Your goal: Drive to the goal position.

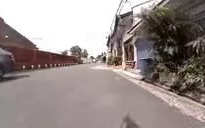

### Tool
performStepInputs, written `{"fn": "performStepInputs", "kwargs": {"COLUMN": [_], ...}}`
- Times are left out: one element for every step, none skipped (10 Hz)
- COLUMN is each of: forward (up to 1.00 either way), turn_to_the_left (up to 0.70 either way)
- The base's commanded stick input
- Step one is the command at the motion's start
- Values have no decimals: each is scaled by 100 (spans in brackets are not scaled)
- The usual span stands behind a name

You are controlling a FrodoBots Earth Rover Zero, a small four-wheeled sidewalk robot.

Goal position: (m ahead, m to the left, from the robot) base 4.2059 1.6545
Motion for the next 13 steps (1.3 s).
{"fn": "performStepInputs", "kwargs": {"forward": [70, 70, 70, 70, 70, 70, 70, 70, 70, 70, 70, 70, 70], "turn_to_the_left": [0, 0, 0, 0, 0, 0, 0, 0, 0, 0, 0, 0, 0]}}
